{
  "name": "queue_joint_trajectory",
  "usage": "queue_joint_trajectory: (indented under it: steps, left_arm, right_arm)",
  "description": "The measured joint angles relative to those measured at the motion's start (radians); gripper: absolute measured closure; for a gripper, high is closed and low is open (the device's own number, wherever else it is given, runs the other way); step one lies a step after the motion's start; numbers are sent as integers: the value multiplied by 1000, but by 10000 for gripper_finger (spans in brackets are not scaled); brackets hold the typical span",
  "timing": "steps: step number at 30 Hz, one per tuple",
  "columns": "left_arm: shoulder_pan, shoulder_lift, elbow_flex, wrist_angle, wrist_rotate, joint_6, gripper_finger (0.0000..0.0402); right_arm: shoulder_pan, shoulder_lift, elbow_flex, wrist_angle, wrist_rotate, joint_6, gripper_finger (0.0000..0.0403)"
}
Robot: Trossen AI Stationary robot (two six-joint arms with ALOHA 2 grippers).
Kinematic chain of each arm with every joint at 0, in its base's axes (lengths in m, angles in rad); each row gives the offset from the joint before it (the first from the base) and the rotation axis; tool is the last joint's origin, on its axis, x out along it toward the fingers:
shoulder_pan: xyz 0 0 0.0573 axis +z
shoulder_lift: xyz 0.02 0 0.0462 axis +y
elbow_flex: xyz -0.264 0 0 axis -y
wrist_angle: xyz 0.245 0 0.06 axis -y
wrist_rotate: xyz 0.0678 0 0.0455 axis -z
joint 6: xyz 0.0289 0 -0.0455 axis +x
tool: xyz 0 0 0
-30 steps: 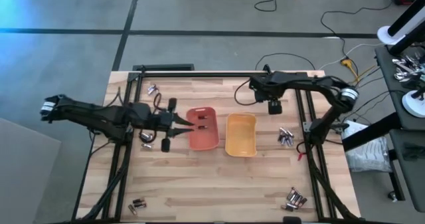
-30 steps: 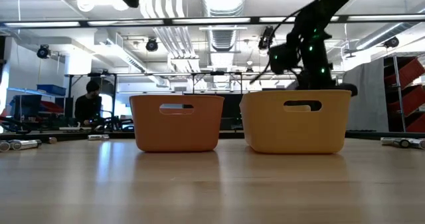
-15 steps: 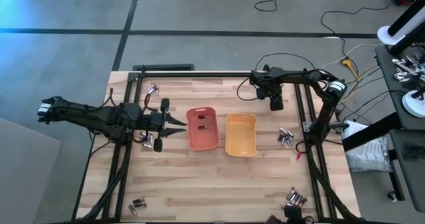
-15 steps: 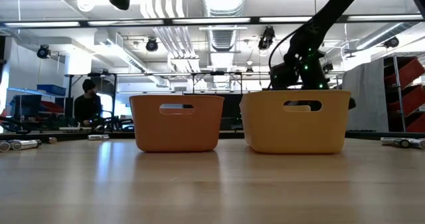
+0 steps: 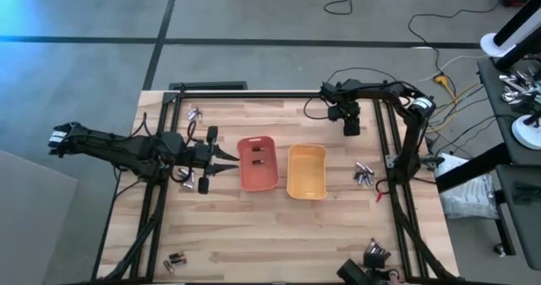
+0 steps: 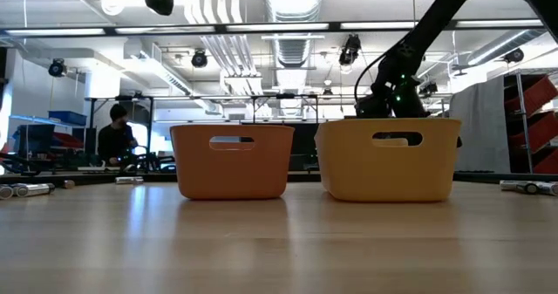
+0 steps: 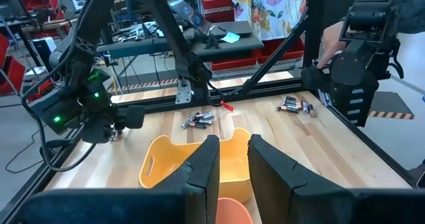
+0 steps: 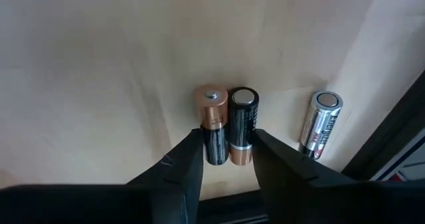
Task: Sort batteries
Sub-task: Put the brown-black battery into the orange bin
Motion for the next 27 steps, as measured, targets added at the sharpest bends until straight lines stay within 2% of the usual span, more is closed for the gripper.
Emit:
queue_joint_trajectory:
  steps: [15,27]
  left_arm:
    - [0,2,0,-3,-1,18,341]
    - [0,2,0,-3,-1,18,341]
  right_arm:
    - [0,-22,-1,4,-66,26,285]
    - [1,-32,-1,-22,-66,60,293]
